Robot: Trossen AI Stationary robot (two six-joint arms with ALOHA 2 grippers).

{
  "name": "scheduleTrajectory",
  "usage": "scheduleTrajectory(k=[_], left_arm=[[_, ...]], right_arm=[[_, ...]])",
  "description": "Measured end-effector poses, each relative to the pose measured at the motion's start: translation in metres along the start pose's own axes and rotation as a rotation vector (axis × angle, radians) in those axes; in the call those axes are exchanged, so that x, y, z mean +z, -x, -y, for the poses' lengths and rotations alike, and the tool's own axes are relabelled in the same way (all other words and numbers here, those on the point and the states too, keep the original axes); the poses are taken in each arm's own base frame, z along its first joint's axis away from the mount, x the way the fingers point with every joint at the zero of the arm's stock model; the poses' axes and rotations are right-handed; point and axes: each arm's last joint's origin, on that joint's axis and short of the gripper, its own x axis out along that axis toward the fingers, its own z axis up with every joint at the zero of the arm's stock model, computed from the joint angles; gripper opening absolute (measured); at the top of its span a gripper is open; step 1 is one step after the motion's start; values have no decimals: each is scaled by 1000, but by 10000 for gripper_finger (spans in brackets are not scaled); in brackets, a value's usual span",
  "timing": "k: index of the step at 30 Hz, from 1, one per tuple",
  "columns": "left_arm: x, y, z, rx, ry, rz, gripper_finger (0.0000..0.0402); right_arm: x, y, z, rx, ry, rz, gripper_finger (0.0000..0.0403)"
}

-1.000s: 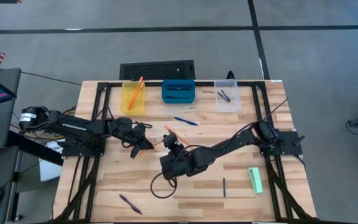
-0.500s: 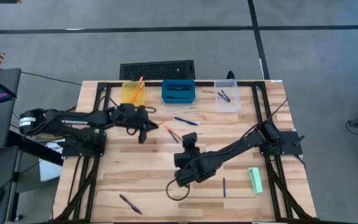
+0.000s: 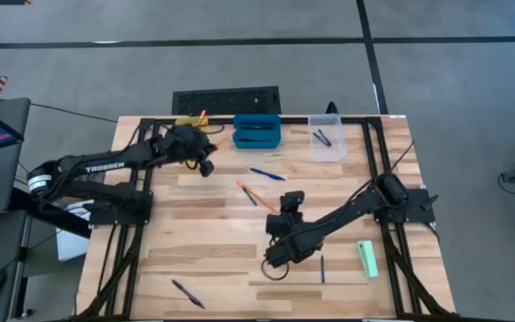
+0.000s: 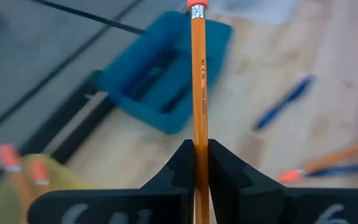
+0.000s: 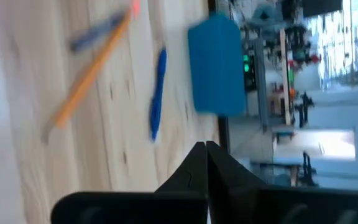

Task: Sort crayons/erasers/pens/pencils in bins
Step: Put the orange pencil into the transparent yellow bin

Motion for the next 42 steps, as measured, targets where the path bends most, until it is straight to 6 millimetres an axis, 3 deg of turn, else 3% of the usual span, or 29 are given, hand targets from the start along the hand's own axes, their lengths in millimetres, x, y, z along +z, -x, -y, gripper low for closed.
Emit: scheduleTrajectory(k=[5, 14, 22, 27, 38, 42], left_arm=[[5, 2, -24, 110, 50, 80, 12], [-1, 0, -52, 188, 104, 174, 9], [1, 3, -68, 227, 48, 213, 9], [5, 6, -77, 269, 41, 264, 9], [7, 10, -88, 285, 11, 319, 9], [-11, 6, -85, 302, 19, 403, 9]], right_arm=[[-29, -14, -7, -1, -95, -7, 5], [-61, -18, 10, 144, -315, 173, 3], [-68, -43, 27, 483, -500, 534, 2], [-73, -47, 34, 465, -553, 616, 2], [-74, -45, 31, 468, -527, 625, 2], [-73, -45, 31, 463, -517, 632, 2]])
